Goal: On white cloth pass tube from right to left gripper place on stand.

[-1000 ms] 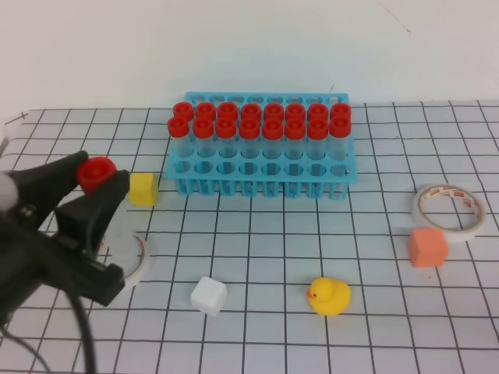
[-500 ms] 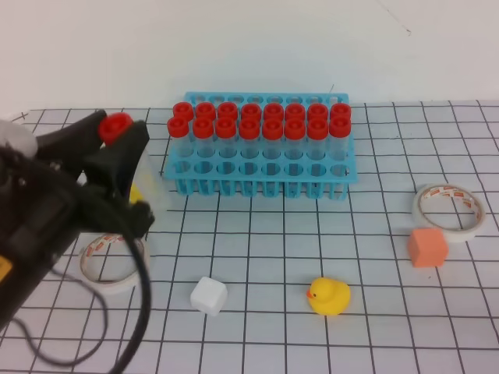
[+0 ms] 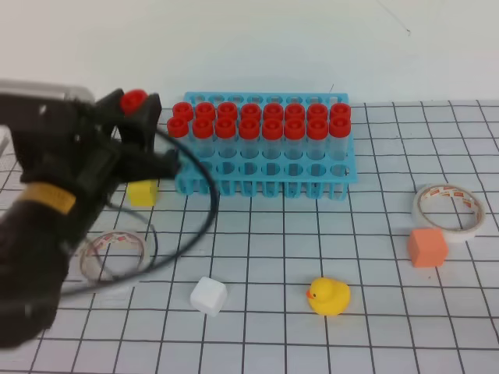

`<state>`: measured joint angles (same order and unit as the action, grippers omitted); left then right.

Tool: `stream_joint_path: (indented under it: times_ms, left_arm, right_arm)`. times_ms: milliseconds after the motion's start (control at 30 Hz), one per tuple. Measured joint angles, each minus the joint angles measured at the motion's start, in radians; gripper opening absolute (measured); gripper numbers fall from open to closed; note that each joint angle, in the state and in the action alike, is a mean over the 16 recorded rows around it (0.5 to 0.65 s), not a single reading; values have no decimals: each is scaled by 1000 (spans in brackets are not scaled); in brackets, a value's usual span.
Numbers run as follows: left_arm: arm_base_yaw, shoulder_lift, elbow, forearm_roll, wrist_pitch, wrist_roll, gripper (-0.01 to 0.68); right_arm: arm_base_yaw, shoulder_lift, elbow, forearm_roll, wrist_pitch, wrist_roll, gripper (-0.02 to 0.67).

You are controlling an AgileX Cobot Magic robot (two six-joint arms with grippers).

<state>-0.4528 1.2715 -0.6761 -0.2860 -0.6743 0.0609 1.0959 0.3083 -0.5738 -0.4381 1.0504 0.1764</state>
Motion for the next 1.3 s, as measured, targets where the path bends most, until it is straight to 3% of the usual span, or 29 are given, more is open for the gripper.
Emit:
stream_joint_path:
  times_ms: [500, 867, 1300]
  left_arm:
    - [123, 274, -233, 143, 56, -124, 275]
    - [135, 426, -317, 204, 81, -138, 275]
    - [135, 515, -331, 208, 7, -113, 275]
  right_arm:
    - [0, 0, 0, 1, 0, 0, -1]
    - [0, 0, 0, 1, 0, 0, -1]
    - [0, 0, 0, 1, 0, 0, -1]
